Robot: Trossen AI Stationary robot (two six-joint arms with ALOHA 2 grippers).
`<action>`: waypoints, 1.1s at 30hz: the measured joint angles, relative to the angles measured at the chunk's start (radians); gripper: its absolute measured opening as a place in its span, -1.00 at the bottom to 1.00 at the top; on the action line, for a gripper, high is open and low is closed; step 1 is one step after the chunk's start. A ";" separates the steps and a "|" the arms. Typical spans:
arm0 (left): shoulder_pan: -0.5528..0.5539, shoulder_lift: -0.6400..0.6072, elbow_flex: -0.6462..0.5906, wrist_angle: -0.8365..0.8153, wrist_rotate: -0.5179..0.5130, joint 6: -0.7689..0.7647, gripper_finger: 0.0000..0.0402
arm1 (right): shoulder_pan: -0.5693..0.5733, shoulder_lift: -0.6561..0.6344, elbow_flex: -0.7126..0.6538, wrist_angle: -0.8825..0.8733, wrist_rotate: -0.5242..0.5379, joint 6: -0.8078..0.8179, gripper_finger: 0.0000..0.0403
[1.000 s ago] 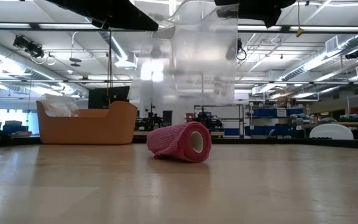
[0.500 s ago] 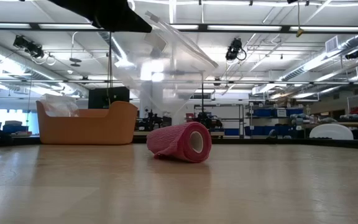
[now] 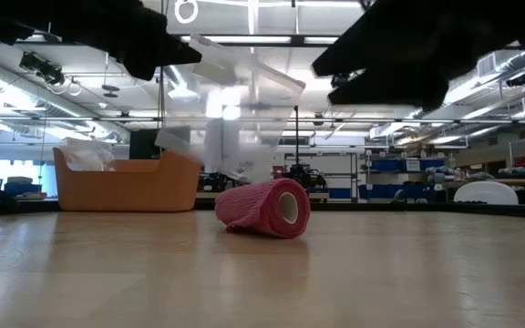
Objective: Roll bandage
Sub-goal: Put the pink bandage into the transparent zip bag
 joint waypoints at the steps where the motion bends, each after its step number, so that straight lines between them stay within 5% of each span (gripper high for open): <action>1: 0.000 0.000 -0.001 -0.010 -0.009 0.000 -1.00 | -0.005 0.034 0.014 0.012 0.001 0.018 0.34; 9: -0.001 0.000 -0.001 -0.041 -0.029 -0.004 -1.00 | -0.060 0.244 0.177 -0.048 0.029 0.102 0.42; 22: -0.001 0.000 -0.001 -0.042 -0.030 -0.012 -1.00 | -0.105 0.403 0.342 -0.336 -0.008 0.329 0.37; 26: -0.005 0.000 -0.001 -0.043 -0.029 -0.013 -1.00 | -0.111 0.404 0.343 -0.358 0.000 0.350 0.12; 33: -0.009 0.000 -0.001 -0.045 -0.029 -0.011 -1.00 | -0.088 0.376 0.342 -0.376 0.035 0.263 -0.73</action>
